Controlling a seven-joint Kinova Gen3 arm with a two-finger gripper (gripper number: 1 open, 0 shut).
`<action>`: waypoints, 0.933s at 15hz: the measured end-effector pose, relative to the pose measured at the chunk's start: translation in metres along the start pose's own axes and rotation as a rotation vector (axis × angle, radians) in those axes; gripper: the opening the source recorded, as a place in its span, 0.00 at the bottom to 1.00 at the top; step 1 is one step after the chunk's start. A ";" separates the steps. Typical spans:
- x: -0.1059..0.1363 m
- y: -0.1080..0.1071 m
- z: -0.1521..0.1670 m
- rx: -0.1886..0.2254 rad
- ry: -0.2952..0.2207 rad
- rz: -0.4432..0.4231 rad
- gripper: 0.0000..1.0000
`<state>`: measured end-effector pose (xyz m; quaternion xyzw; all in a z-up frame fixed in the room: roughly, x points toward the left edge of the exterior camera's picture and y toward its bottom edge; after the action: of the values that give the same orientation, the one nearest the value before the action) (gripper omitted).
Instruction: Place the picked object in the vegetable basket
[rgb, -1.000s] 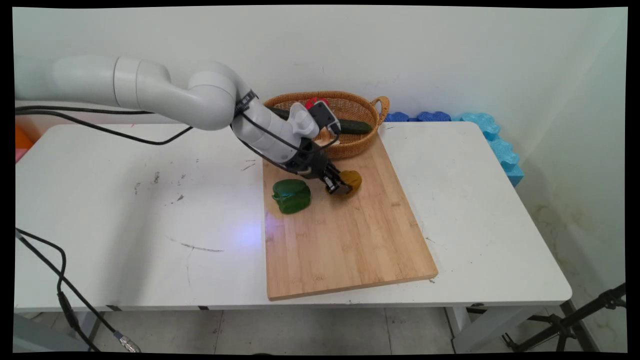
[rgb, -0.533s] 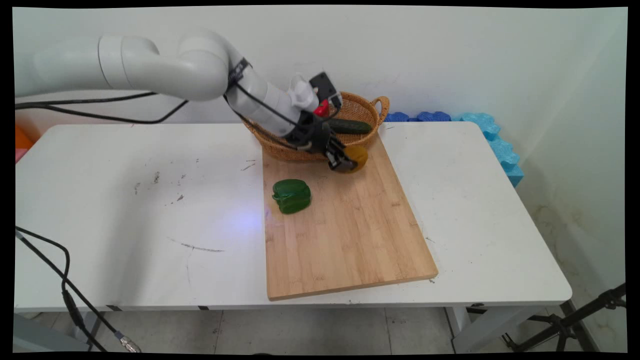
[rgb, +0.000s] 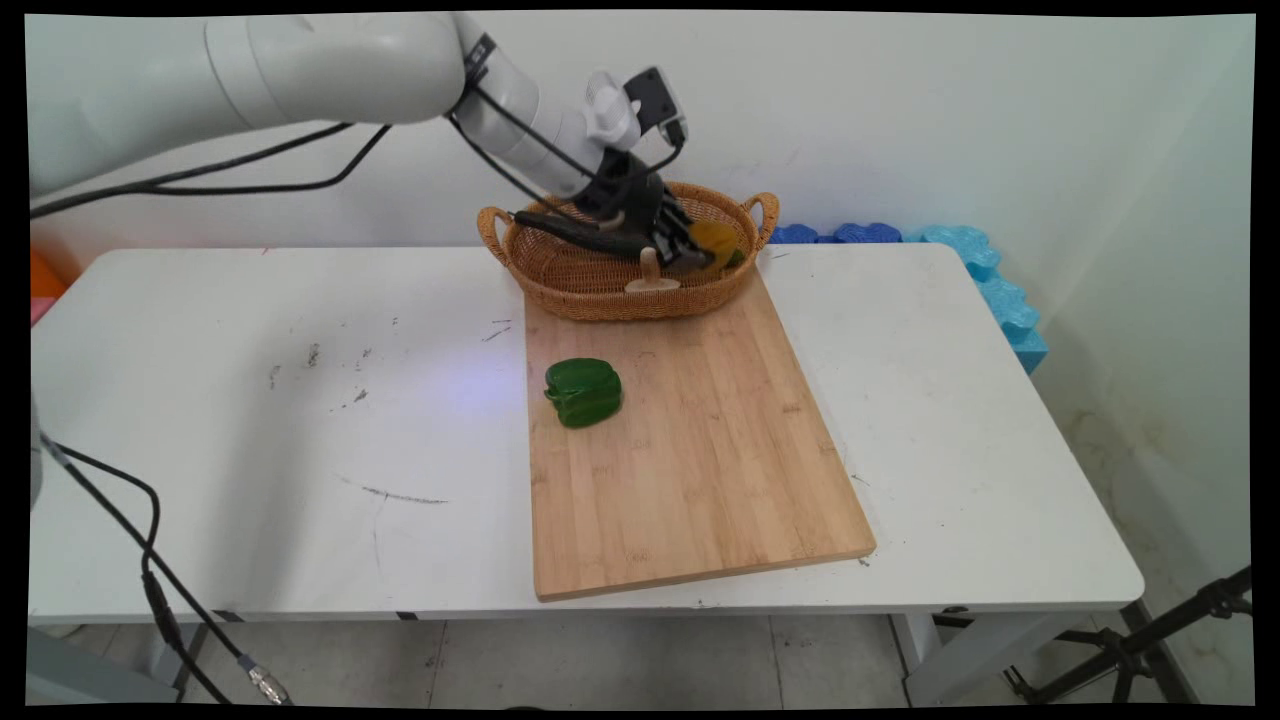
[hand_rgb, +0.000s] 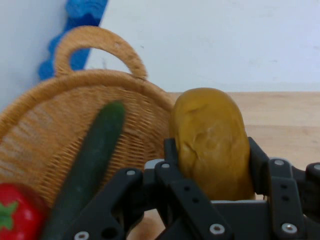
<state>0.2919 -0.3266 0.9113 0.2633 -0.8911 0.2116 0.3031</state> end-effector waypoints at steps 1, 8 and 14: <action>0.003 -0.007 0.002 0.008 -0.002 0.019 0.00; 0.009 -0.052 0.025 0.039 -0.033 0.124 0.00; 0.004 -0.073 0.051 0.034 -0.056 0.170 0.00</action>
<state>0.3106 -0.4115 0.8929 0.1975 -0.9146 0.2443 0.2547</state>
